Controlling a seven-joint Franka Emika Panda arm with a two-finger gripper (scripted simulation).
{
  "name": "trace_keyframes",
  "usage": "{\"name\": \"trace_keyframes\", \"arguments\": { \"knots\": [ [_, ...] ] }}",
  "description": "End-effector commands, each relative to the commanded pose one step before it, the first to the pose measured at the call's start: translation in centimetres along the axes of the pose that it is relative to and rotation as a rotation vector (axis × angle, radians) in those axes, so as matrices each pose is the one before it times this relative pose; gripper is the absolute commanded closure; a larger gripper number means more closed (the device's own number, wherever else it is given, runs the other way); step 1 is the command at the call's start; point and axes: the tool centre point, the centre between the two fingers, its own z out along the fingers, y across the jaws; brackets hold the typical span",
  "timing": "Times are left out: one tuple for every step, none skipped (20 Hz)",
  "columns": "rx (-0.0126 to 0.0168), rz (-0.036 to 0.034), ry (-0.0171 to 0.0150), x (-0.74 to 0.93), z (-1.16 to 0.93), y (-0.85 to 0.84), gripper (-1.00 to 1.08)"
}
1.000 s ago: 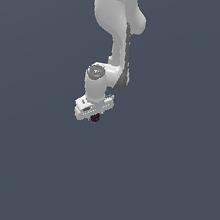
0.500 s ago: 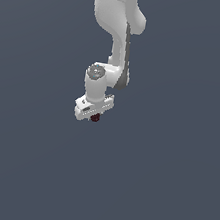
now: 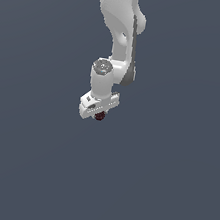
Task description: Pick up the object and move it to a goal position.
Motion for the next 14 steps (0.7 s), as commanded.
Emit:
{"name": "trace_keyframes", "arguments": {
  "knots": [
    [-0.00116,-0.00105,0.00099,0.975,-1.513,-0.913,1.08],
    [0.00000,0.00000,0.00000,0.432,-0.691,-0.425,1.08],
    [0.00000,0.00000,0.00000,0.461,-0.736,-0.452,1.08],
    [-0.00022,-0.00027,-0.00034,0.501,-0.773,-0.490,1.08],
    [0.00000,0.00000,0.00000,0.515,-0.821,-0.501,1.08],
    [0.00000,0.00000,0.00000,0.542,-0.863,-0.525,1.08],
    [0.00000,0.00000,0.00000,0.568,-0.902,-0.547,1.08],
    [-0.00025,-0.00043,-0.00048,0.605,-0.915,-0.582,1.08],
    [0.00000,0.00000,0.00000,0.595,-0.940,-0.566,1.08],
    [0.00000,0.00000,0.00000,0.602,-0.947,-0.569,1.08],
    [0.00000,0.00000,0.00000,0.607,-0.951,-0.570,1.08],
    [0.00000,0.00000,0.00000,0.612,-0.953,-0.569,1.08],
    [0.00000,0.00000,0.00000,0.611,-0.947,-0.564,1.08],
    [0.00000,0.00000,0.00000,0.604,-0.931,-0.552,1.08]
  ]
}}
